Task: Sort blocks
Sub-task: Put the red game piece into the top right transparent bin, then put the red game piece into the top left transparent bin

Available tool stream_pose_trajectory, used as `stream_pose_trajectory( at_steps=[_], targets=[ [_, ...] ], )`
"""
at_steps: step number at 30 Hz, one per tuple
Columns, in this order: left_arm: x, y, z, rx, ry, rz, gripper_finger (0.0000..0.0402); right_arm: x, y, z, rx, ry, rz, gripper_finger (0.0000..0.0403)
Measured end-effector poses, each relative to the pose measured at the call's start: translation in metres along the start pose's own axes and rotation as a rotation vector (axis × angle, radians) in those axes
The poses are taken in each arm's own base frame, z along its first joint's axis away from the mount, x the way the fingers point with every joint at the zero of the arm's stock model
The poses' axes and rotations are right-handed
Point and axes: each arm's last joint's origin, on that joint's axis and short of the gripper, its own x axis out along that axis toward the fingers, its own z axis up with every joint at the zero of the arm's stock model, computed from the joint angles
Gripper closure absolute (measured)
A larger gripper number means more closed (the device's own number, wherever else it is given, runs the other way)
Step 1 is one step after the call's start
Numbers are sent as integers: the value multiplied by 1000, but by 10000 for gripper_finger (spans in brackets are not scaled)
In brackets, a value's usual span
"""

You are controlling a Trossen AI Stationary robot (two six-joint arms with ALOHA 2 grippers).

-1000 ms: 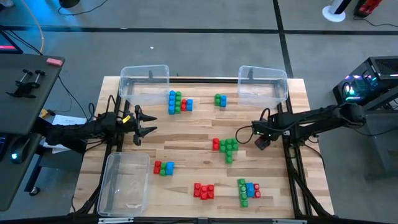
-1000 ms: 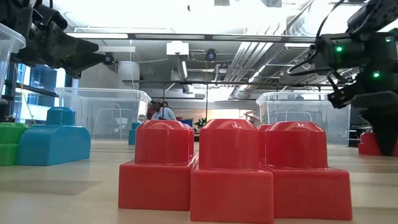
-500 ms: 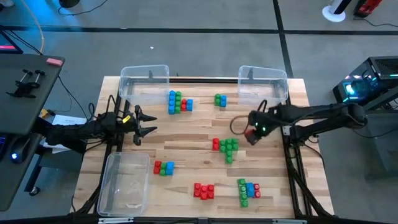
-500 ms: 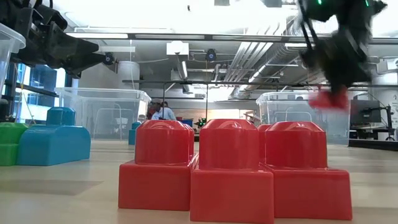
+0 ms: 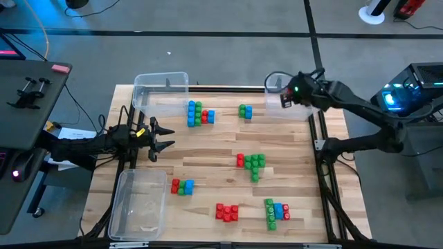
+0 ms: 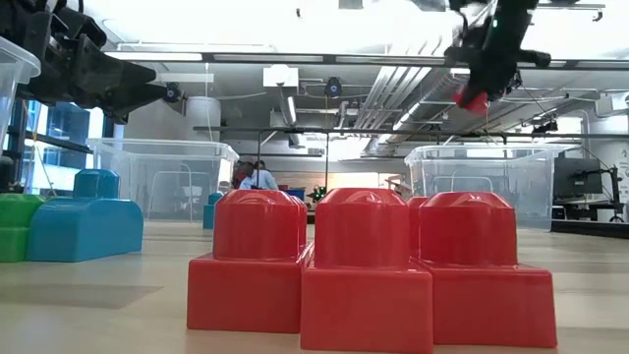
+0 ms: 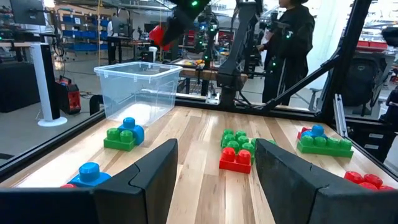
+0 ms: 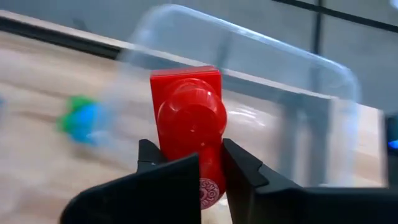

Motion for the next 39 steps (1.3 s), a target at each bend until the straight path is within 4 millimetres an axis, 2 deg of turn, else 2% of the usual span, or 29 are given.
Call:
stream_pose_trajectory(
  at_steps=[5, 11, 15, 21, 25, 29, 35, 39],
  targets=[
    [0, 0, 0, 0, -1, 0, 202, 26, -15, 17, 23, 49, -17, 323],
    [0, 0, 0, 0, 0, 0, 202, 28, -20, 31, 85, 9, 97, 227],
    [0, 0, 0, 0, -1, 0, 202, 5, -18, 44, 103, -44, 262, 198],
    [0, 0, 0, 0, -1, 0, 202, -49, -5, 56, 72, -119, 691, 194],
    [0, 0, 0, -3, -1, 0, 202, -72, 11, 50, 33, -86, 846, 194],
    [0, 0, 0, -71, -1, 0, 202, -87, 28, 37, -17, -40, 938, 194],
    [0, 0, 6, -325, -65, -15, 202, -105, 50, 7, -75, 112, 1018, 194],
    [-1, 0, 17, -510, -180, -22, 202, -115, 57, -17, -135, 174, 959, 194]
  ],
)
